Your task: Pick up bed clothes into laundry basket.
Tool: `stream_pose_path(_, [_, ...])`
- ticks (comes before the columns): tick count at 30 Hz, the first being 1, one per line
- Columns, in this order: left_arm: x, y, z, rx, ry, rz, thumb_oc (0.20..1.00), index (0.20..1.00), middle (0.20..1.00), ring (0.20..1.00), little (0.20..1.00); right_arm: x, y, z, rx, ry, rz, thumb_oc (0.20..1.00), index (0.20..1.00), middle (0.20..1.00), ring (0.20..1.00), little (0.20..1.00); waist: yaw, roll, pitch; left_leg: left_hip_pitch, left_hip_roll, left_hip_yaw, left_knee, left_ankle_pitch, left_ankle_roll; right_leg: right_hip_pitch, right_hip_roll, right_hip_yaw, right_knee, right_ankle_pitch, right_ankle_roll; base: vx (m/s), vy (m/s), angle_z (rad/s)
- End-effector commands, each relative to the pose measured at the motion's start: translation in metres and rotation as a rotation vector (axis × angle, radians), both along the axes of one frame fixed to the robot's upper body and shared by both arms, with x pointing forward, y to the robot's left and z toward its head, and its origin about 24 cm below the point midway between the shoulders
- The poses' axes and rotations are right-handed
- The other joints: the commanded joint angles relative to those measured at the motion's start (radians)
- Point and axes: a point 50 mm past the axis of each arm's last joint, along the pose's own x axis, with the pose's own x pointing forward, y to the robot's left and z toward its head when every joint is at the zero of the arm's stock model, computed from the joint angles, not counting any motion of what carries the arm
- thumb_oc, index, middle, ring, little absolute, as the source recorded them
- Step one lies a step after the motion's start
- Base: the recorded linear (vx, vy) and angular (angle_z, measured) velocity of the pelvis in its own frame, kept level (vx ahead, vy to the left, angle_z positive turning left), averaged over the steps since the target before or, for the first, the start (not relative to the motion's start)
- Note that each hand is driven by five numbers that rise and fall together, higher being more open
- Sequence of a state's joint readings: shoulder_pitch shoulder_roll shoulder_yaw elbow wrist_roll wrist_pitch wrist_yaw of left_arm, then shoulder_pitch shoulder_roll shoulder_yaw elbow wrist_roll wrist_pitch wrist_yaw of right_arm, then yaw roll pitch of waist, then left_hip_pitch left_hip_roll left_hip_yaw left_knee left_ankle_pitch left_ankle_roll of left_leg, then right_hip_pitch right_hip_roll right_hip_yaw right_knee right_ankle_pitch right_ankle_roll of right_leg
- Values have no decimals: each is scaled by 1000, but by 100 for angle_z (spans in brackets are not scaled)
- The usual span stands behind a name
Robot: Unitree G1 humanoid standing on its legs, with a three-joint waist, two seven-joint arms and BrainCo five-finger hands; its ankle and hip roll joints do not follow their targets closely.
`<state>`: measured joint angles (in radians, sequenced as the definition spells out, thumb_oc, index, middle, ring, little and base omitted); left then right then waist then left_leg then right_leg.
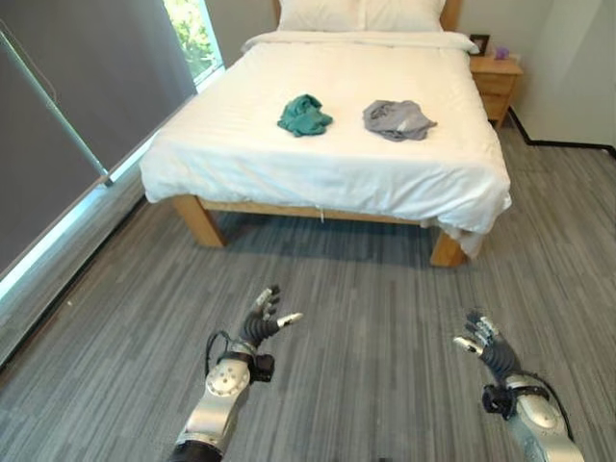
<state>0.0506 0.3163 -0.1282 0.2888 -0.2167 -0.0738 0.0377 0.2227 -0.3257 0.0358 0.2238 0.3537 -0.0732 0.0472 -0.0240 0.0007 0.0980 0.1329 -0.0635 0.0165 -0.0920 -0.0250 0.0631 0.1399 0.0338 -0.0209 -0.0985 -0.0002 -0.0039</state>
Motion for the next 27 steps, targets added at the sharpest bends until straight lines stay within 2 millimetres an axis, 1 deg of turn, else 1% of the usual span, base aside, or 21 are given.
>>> stream_pose_path(1, [13, 4, 6, -60, -56, 70, 1000, 1000, 1000, 1000, 1000, 9, 7, 11, 35, -85, 16, 1000, 1000, 1000, 1000, 1000, 23, -25, -36, -25, 28, -36, 5, 56, -62, -72, -116, 25, 65, 88, 116, 35, 29, 0])
stream_pose_path(5, [14, 6, 10, -67, -73, 82, 1000, 1000, 1000, 1000, 1000, 15, 4, 20, -30, -114, 40, 1000, 1000, 1000, 1000, 1000, 22, -24, -21, -36, 23, -29, 5, 55, -54, -98, -126, 37, 88, 88, 124, 3, 43, -3])
stream_pose_path(7, [19, 7, 16, -58, -96, 83, 1000, 1000, 1000, 1000, 1000, 21, 4, 25, -33, -141, 35, 1000, 1000, 1000, 1000, 1000, 20, -19, -2, -47, 21, -25, 5, 55, -46, -141, -126, 46, 148, 80, 128, -45, 73, -10])
stream_pose_path(9, [23, 11, 20, -45, -112, 96, 1000, 1000, 1000, 1000, 1000, 28, 6, 31, -45, -169, 46, 1000, 1000, 1000, 1000, 1000, 20, -14, 21, -57, 19, -18, 5, 55, -34, -225, -120, 60, 282, 86, 140, -65, 81, -22])
stream_pose_path(10, [25, 14, 23, -33, -119, 103, 1000, 1000, 1000, 1000, 1000, 32, 7, 35, -61, -184, 59, 1000, 1000, 1000, 1000, 1000, 19, -14, 33, -57, 17, -17, 5, 56, -28, -270, -118, 66, 367, 124, 149, -35, 98, -26])
stream_pose_path(11, [25, 18, 25, -18, -128, 120, 1000, 1000, 1000, 1000, 1000, 36, 9, 39, -89, -205, 78, 1000, 1000, 1000, 1000, 1000, 18, -9, 53, -51, 22, -9, 5, 51, -19, -315, -119, 44, 469, 168, 150, -3, 103, -22])
stream_pose_path(13, [25, 24, 26, -19, -129, 144, 1000, 1000, 1000, 1000, 1000, 39, 13, 44, -119, -222, 102, 1000, 1000, 1000, 1000, 1000, 10, 3, 81, -27, 33, 8, 5, 38, -12, -400, -128, 18, 608, 190, 149, 93, 100, -38])
stream_pose_path(14, [24, 27, 25, -20, -122, 155, 1000, 1000, 1000, 1000, 1000, 39, 14, 43, -130, -220, 103, 1000, 1000, 1000, 1000, 1000, 3, 2, 86, -6, 34, 17, 5, 26, -16, -428, -148, -11, 592, 201, 148, 351, 4, -37])
stream_pose_path(15, [23, 31, 27, -3, -130, 163, 1000, 1000, 1000, 1000, 1000, 36, 14, 39, -111, -201, 95, 1000, 1000, 1000, 1000, 1000, -21, -1, 85, 34, 37, 26, 5, -7, -34, -459, -178, -55, 476, 186, 148, 442, -67, -23])
stream_pose_path(16, [24, 31, 28, -5, -134, 168, 1000, 1000, 1000, 1000, 1000, 35, 13, 37, -103, -194, 90, 1000, 1000, 1000, 1000, 1000, -32, -5, 82, 52, 37, 20, 5, -21, -43, -465, -179, -65, 402, 185, 149, 521, -144, -15])
stream_pose_path(17, [26, 30, 28, -15, -142, 174, 1000, 1000, 1000, 1000, 1000, 33, 11, 34, -102, -180, 83, 1000, 1000, 1000, 1000, 1000, -51, -12, 83, 79, 33, 5, 5, -37, -57, -481, -175, -65, 293, 205, 156, 466, -154, -4])
stream_pose_path(18, [28, 30, 27, -22, -135, 175, 1000, 1000, 1000, 1000, 1000, 33, 11, 34, -111, -174, 87, 1000, 1000, 1000, 1000, 1000, -70, -6, 88, 110, 47, -9, 5, -63, -71, -476, -166, -74, 219, 232, 166, 455, -154, 11])
stream_pose_path(19, [29, 28, 26, -26, -134, 173, 1000, 1000, 1000, 1000, 1000, 32, 11, 33, -119, -169, 93, 1000, 1000, 1000, 1000, 1000, -79, -7, 88, 124, 55, -12, 5, -77, -81, -484, -166, -84, 176, 251, 172, 460, -161, 13])
stream_pose_path(20, [31, 26, 26, -21, -134, 172, 1000, 1000, 1000, 1000, 1000, 33, 10, 34, -134, -172, 97, 1000, 1000, 1000, 1000, 1000, -91, -6, 83, 149, 69, -14, 5, -86, -93, -500, -170, -121, 119, 281, 181, 445, -184, 9])
stream_pose_path(21, [32, 25, 27, -13, -137, 163, 1000, 1000, 1000, 1000, 1000, 32, 8, 36, -135, -178, 96, 1000, 1000, 1000, 1000, 1000, -101, -6, 79, 166, 78, -19, 5, -92, -103, -511, -180, -128, 125, 295, 190, 421, -202, 15])
stream_pose_path(22, [32, 21, 29, -21, -146, 143, 1000, 1000, 1000, 1000, 1000, 30, 7, 41, -127, -195, 93, 1000, 1000, 1000, 1000, 1000, -104, 0, 74, 170, 92, -26, 5, -84, -114, -490, -176, -132, 130, 276, 181, 368, -181, 27])
stream_pose_path(23, [34, 16, 29, -27, -150, 137, 1000, 1000, 1000, 1000, 1000, 31, 7, 40, -121, -192, 92, 1000, 1000, 1000, 1000, 1000, -103, 6, 76, 186, 108, -25, 5, -57, -117, -488, -166, -138, 161, 280, 165, 328, -175, 39])
stream_pose_path(24, [36, 11, 30, -38, -153, 118, 1000, 1000, 1000, 1000, 1000, 32, 5, 43, -125, -201, 96, 1000, 1000, 1000, 1000, 1000, -107, 20, 74, 181, 137, -23, 62, -19, -133, -472, -145, -131, 184, 248, 149, 368, -179, 39])
stream_pose_path(25, [37, 8, 31, -51, -160, 113, 1000, 1000, 1000, 1000, 1000, 35, 3, 43, -130, -203, 91, 1000, 1000, 1000, 1000, 1000, -110, 26, 78, 149, 150, -24, 165, 27, -145, -465, -137, -132, 207, 231, 127, 355, -224, 29])
stream_pose_path(26, [38, 6, 31, -69, -159, 112, 1000, 1000, 1000, 1000, 1000, 37, 1, 46, -138, -209, 98, 1000, 1000, 1000, 1000, 1000, -114, 23, 77, 91, 149, -16, 312, 100, -163, -448, -138, -139, 218, 204, 105, 419, -305, 33])
stream_pose_path(27, [38, 4, 29, -111, -156, 128, 1000, 1000, 1000, 1000, 1000, 39, 1, 49, -124, -223, 97, 1000, 1000, 1000, 1000, 1000, -109, 12, 82, 34, 159, -2, 487, 180, -171, -411, -131, -135, 222, 179, 74, 437, -418, 34])
